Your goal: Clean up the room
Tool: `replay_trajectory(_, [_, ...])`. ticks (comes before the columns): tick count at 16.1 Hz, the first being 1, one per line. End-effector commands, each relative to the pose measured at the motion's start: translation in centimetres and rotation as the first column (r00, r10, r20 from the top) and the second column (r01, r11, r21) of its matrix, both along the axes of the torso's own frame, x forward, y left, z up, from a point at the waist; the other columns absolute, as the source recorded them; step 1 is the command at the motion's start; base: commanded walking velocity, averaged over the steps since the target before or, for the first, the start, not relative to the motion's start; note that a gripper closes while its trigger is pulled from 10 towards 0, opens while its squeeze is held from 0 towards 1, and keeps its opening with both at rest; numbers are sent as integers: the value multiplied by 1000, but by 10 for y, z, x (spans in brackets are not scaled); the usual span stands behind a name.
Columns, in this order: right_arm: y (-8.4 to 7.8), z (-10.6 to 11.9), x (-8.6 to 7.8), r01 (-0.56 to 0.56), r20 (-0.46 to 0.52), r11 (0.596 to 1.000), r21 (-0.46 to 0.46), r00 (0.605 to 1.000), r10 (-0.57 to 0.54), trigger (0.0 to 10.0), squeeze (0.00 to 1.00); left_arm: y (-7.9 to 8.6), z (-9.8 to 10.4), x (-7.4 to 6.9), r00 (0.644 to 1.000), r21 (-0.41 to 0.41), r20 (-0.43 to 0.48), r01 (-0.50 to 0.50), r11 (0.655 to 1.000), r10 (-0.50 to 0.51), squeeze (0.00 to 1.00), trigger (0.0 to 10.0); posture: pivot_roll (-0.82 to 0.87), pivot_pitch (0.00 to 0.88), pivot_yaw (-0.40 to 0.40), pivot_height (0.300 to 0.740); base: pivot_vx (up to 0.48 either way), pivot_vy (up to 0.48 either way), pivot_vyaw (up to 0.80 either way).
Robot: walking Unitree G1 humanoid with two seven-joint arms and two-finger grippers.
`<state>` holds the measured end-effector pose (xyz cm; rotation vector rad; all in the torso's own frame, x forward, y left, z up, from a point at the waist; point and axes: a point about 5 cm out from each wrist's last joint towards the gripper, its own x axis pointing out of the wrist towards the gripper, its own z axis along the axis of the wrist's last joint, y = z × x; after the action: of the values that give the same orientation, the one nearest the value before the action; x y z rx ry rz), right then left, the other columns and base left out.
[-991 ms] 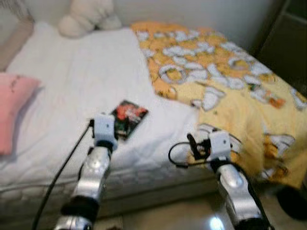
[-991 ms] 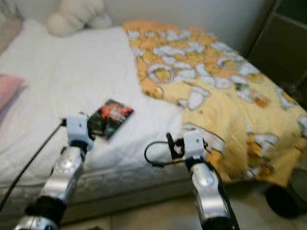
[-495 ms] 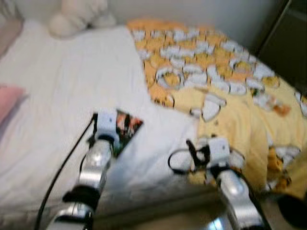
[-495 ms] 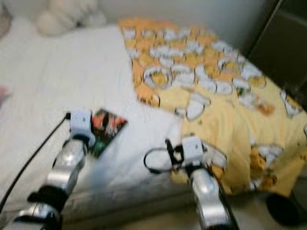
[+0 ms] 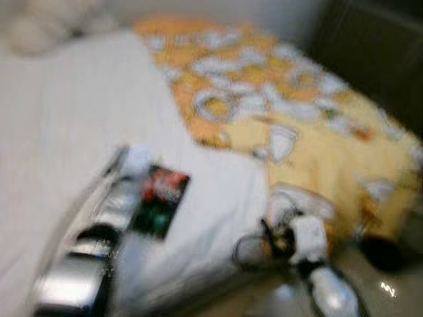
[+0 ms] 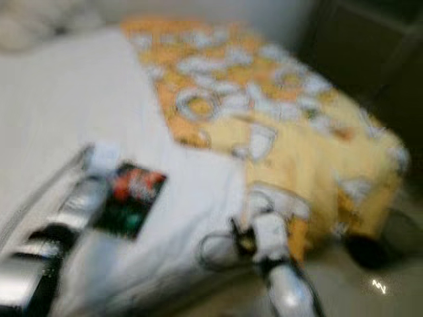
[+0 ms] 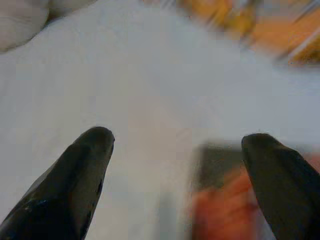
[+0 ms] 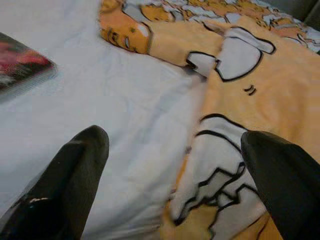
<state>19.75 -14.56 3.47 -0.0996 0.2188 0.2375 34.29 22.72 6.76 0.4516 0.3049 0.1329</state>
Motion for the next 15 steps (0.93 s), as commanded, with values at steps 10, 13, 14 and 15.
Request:
replay_trajectory(10, [-16, 8, -29, -11, -97, 998, -67, 995, 5, 10000, 0, 56, -33, -42, 964, 433, -199, -77, 898, 179, 0, 10000, -118, 82, -128, 740, 0, 0, 0])
replay_trajectory(13, [-18, 6, -28, -10, -110, 997, -72, 994, 3, 10000, 0, 59, -40, -51, 959, 428, -216, -78, 900, 186, 0, 10000, -115, 69, -101, 740, 0, 0, 0])
replay_trajectory(14, [-18, 6, -28, -8, -111, 997, -73, 994, 0, 10000, 0, 61, -43, -54, 958, 416, -219, -80, 906, 186, 0, 10000, -115, 66, -91, 740, 0, 0, 0])
replay_trajectory(15, [-19, 6, -29, -2, -112, 997, -73, 994, -6, 10000, 0, 60, -48, -60, 955, 388, -232, -80, 918, 182, 0, 10000, -108, 58, -87, 740, 0, 0, 0])
